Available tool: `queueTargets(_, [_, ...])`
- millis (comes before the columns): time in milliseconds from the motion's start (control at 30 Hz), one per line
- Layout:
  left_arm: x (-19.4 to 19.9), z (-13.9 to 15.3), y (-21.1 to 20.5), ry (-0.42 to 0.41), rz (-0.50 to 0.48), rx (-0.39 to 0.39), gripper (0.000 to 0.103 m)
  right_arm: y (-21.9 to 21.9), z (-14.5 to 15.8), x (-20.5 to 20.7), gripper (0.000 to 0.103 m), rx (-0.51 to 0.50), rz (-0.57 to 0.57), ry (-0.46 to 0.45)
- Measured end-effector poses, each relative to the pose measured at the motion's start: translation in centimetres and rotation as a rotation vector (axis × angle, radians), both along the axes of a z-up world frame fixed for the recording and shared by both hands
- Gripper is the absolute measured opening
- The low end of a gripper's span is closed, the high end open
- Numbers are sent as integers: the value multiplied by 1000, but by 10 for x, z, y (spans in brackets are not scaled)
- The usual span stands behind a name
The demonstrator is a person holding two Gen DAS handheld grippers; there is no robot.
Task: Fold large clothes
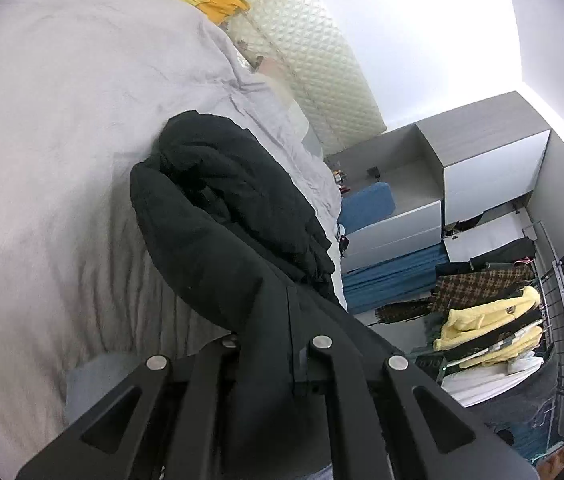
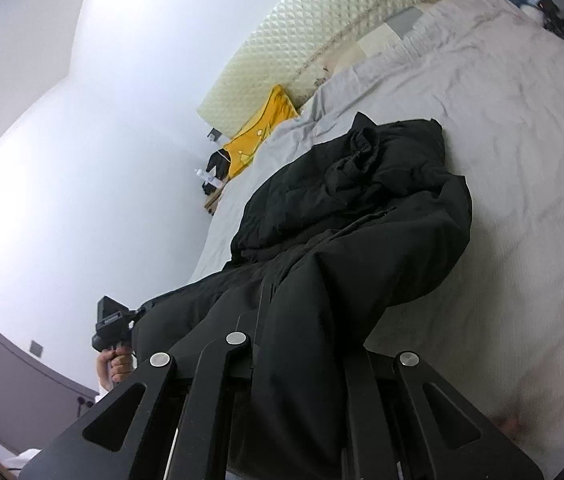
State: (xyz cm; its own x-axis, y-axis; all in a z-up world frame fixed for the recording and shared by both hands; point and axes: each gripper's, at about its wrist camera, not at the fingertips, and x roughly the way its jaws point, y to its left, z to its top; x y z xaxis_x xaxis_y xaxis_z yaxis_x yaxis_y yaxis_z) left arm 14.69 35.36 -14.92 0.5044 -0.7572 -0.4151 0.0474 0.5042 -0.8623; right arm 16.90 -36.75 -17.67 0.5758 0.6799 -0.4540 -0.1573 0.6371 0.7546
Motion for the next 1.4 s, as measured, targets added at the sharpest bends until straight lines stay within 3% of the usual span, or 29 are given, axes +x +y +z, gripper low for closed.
queueTargets(200, [-40,-3,10,0,11,-19,3,-9,9,-30,7,5,-15,-3])
queueTargets(500, [-12,28,7,-8,31,-4,4,-17,46,-7,7,21,-55,-78])
queueTargets(667, [35,55,-3,12,37,5,5,-31,64,38,6,51,-104,-78])
queueTargets(933, [132,76,-23,94,61,65,6,-51,59,144,6,122,-209,40])
queueTargets(1067, [195,69,-30,165,103,92,7,-56,43,204,6,123,-259,119])
queueTargets(1200, [248,43,-34,243,160,116,10,-60,13,257,6,114,-320,221])
queueTargets(1400, [310,2,-38,294,228,206,10,-67,-39,307,6,144,-416,357])
